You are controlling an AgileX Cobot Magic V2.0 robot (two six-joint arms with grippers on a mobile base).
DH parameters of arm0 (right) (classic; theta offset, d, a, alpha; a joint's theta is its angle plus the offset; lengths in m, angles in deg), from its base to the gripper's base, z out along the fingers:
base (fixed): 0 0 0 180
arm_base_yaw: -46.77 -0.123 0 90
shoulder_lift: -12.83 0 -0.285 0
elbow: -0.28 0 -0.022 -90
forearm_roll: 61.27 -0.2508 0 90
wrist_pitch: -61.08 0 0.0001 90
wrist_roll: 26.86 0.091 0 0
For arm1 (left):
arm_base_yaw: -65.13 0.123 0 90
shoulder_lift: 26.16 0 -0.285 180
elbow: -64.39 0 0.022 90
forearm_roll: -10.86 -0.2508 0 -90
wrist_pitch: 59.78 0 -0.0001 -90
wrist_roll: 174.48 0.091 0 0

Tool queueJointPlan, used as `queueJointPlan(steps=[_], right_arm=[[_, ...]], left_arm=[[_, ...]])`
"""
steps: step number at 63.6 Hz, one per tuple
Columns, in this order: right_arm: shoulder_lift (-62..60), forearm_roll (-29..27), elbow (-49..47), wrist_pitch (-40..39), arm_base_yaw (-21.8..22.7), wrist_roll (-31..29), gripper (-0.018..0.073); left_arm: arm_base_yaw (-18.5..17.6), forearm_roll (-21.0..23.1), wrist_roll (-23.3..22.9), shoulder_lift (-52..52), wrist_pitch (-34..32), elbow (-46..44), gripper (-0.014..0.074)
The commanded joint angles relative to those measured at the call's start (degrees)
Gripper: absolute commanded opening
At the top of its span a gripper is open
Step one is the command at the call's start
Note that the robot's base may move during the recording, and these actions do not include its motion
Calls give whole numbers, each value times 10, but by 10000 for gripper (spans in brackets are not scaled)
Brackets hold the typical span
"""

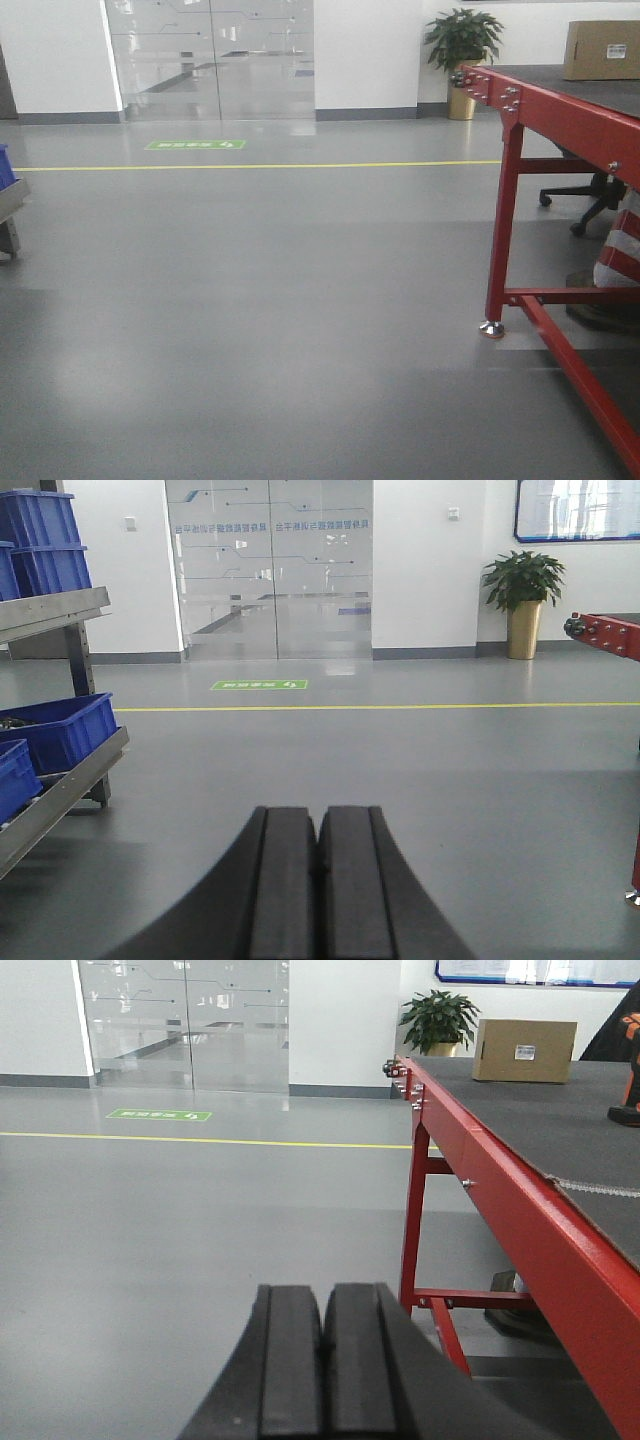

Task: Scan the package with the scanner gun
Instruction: 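Drive the base toward the red-framed table and turn to face it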

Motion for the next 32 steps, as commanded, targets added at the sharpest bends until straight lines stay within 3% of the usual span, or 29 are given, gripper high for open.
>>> queueJointPlan(steps=[1, 32], right_arm=[[-2, 4, -1, -9, -1, -4, -160], [-2, 4, -1, -9, -1, -4, -160]], left_arm=[[2, -1, -3, 3, -10, -2, -111], [2, -1, -3, 3, -10, -2, -111]])
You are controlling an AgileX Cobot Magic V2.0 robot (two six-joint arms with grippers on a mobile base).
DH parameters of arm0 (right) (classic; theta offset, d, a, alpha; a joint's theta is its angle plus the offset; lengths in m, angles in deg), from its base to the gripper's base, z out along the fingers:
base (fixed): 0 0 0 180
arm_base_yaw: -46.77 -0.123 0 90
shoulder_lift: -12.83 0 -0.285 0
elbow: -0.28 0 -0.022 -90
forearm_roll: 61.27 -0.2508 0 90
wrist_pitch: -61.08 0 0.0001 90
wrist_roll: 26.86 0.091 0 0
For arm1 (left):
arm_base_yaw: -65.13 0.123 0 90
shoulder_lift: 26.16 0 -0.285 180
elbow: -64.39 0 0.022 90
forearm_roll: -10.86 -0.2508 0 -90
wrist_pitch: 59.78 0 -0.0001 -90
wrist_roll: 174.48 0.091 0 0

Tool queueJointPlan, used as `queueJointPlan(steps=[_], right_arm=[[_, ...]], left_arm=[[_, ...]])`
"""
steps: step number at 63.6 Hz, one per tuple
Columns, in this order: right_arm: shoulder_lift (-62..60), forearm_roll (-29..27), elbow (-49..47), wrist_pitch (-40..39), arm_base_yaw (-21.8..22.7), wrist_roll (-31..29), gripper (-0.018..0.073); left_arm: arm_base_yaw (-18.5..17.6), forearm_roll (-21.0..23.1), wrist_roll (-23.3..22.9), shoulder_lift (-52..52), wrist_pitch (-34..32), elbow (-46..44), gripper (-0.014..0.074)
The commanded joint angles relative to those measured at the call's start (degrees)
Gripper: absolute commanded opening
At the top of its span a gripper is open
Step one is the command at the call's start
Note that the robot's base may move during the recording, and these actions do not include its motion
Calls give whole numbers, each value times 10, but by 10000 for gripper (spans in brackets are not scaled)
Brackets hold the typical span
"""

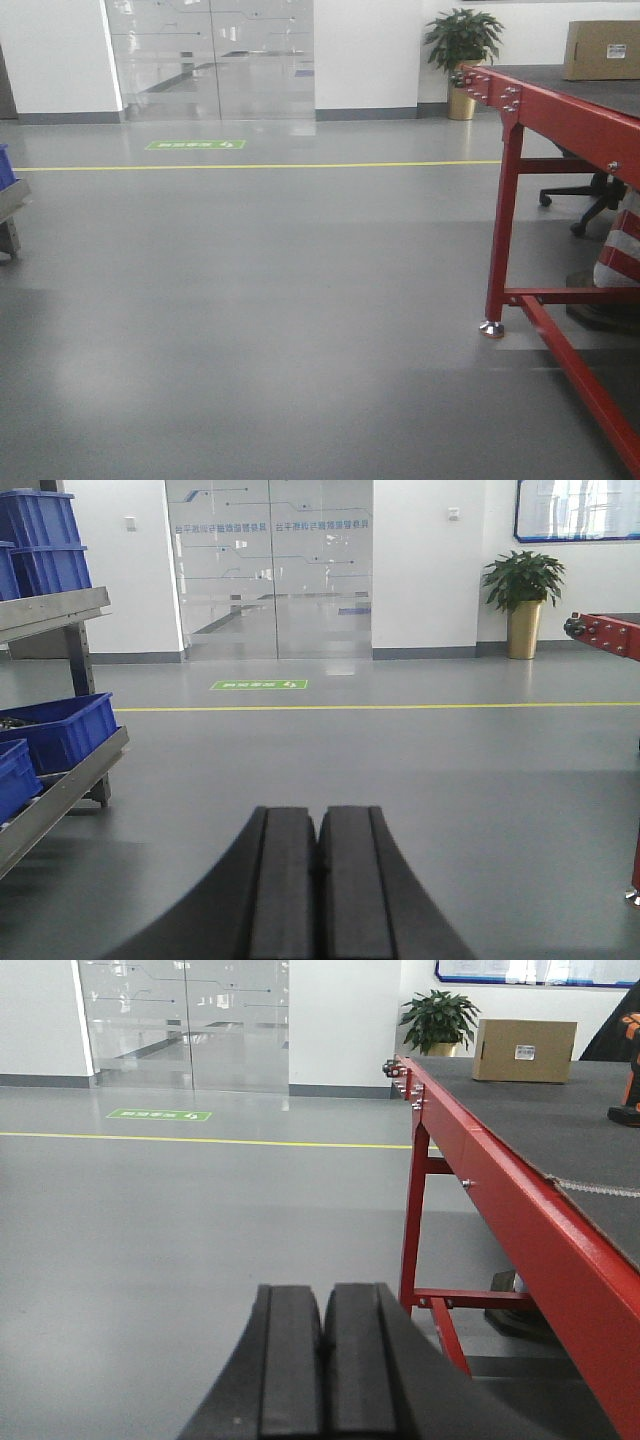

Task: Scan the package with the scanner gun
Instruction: 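Drive the base toward the red-framed table and turn to face it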

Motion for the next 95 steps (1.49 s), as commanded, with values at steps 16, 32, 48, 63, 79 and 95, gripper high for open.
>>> queueJointPlan(steps=[16, 32, 48, 63, 79, 95], right_arm=[[-2, 4, -1, -9, -1, -4, -160], [-2, 4, -1, -9, 4, -4, -160], [-2, 4, -1, -9, 46, -4, -160], [-2, 4, -1, -9, 41, -4, -160], [-2, 4, -1, -9, 40, -4, -160], [-2, 4, -1, -9, 40, -4, -160]], left_arm=[[2, -1, -3, 3, -10, -2, -111], [2, -1, -3, 3, -10, -2, -111], [2, -1, -3, 3, -10, -2, -111], [2, -1, -3, 3, -10, -2, -111], [2, -1, -3, 3, -10, -2, -111], [2, -1, -3, 3, -10, -2, -111]])
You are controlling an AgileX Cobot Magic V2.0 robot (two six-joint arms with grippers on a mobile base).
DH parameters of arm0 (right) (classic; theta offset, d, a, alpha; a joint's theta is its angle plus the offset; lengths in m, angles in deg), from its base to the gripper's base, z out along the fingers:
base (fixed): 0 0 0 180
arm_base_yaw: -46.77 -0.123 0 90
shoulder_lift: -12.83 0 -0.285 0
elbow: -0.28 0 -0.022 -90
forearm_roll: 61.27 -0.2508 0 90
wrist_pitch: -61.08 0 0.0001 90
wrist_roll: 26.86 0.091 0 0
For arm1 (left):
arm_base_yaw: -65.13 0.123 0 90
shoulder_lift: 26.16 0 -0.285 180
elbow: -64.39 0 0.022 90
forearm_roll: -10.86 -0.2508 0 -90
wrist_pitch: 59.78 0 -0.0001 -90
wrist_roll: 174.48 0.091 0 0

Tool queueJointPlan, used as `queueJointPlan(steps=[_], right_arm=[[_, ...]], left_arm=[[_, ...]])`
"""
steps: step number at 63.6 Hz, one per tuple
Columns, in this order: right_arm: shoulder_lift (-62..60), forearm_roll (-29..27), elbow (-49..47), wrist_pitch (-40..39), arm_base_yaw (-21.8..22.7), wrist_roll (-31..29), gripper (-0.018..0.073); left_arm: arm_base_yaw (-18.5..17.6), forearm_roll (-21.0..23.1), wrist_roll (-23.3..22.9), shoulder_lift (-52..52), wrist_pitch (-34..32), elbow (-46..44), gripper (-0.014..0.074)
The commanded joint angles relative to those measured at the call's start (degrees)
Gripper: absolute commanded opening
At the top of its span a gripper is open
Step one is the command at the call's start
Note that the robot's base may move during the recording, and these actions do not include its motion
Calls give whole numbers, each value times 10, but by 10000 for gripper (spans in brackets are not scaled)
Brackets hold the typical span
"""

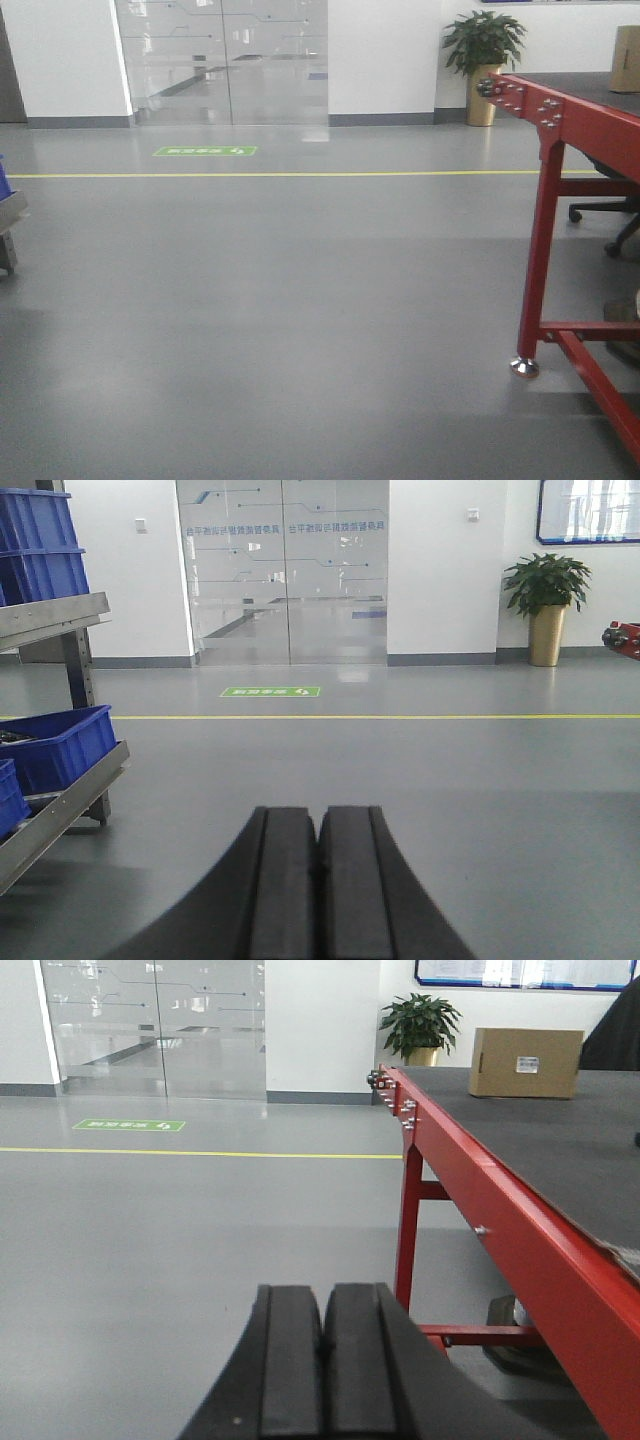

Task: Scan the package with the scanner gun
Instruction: 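Drive the base toward the red-framed table and turn to face it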

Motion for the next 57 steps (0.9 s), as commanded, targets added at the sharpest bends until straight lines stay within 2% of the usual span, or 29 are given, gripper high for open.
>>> queueJointPlan(steps=[1, 57], right_arm=[[-2, 4, -1, -9, 0, -4, -160], [-2, 4, -1, -9, 0, -4, -160]], left_arm=[[2, -1, -3, 3, -10, -2, -111], [2, -1, -3, 3, -10, -2, -111]])
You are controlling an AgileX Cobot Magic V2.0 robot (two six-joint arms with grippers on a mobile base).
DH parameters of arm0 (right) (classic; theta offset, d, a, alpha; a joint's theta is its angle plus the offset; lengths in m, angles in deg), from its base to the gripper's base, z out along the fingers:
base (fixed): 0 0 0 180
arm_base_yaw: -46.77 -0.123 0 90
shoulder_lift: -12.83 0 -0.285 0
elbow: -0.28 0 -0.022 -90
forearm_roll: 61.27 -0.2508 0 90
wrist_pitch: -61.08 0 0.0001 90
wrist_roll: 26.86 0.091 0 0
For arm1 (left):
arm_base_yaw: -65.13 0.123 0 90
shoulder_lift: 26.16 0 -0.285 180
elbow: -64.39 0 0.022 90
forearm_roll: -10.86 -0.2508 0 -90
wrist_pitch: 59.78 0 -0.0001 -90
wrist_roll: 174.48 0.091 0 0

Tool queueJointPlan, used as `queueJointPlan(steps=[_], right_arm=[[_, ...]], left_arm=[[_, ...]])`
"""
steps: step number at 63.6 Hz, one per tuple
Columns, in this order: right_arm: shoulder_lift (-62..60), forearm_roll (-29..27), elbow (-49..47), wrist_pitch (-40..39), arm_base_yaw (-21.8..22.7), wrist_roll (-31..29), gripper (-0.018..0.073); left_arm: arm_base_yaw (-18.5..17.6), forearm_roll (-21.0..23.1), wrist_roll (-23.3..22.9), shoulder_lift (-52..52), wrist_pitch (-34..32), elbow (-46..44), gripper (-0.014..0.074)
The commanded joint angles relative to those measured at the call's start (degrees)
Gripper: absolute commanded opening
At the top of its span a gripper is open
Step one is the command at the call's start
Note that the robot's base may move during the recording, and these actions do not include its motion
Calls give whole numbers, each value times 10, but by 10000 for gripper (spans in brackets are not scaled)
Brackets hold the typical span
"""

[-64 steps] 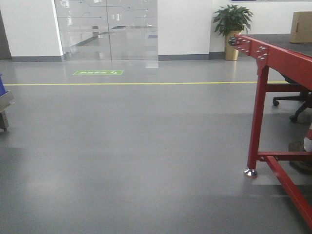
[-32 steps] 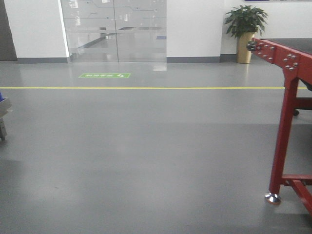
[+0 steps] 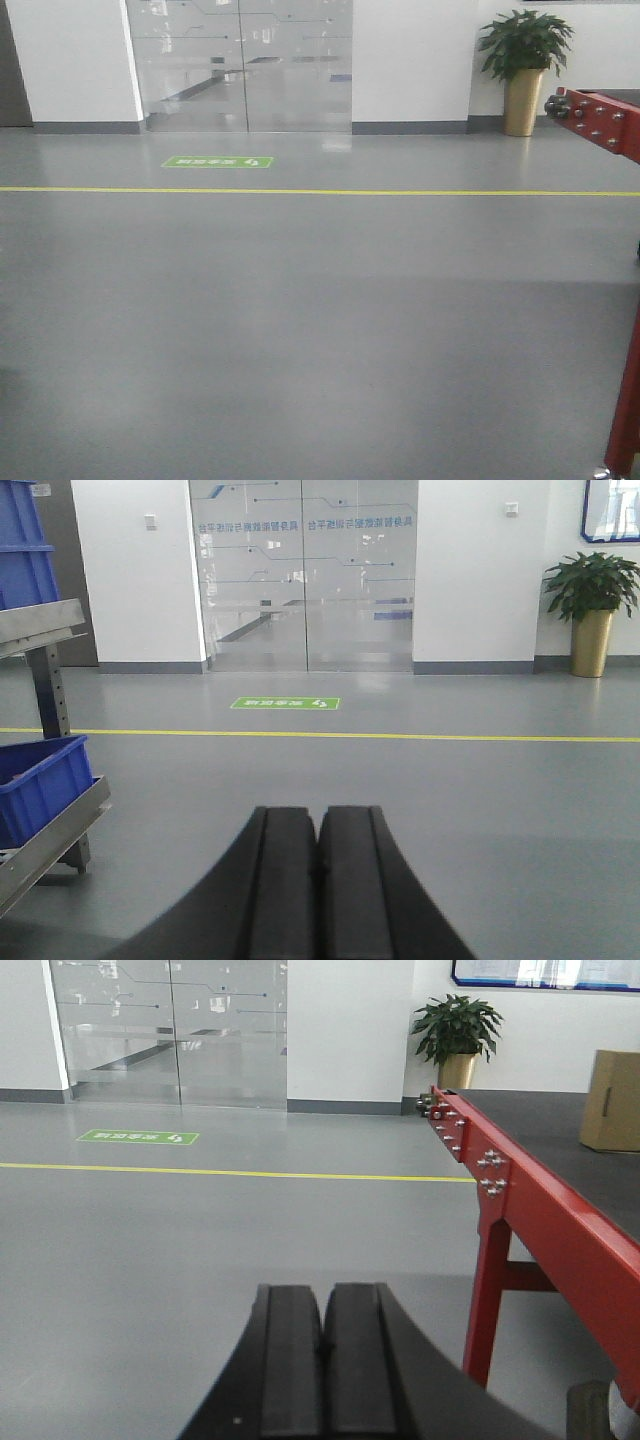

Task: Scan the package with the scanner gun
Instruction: 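Drive the base toward the red-framed table and turn to face it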

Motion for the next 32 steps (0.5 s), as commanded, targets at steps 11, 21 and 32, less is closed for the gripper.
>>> queueJointPlan(steps=[11, 21, 32], right_arm=[[-2, 4, -1, -9, 0, -4, -160], [-2, 4, -1, -9, 0, -4, -160], [-2, 4, -1, -9, -1, -4, -160]], left_arm=[[2, -1, -3, 3, -10, -2, -111], [2, -1, -3, 3, -10, -2, -111], [2, -1, -3, 3, -10, -2, -111]])
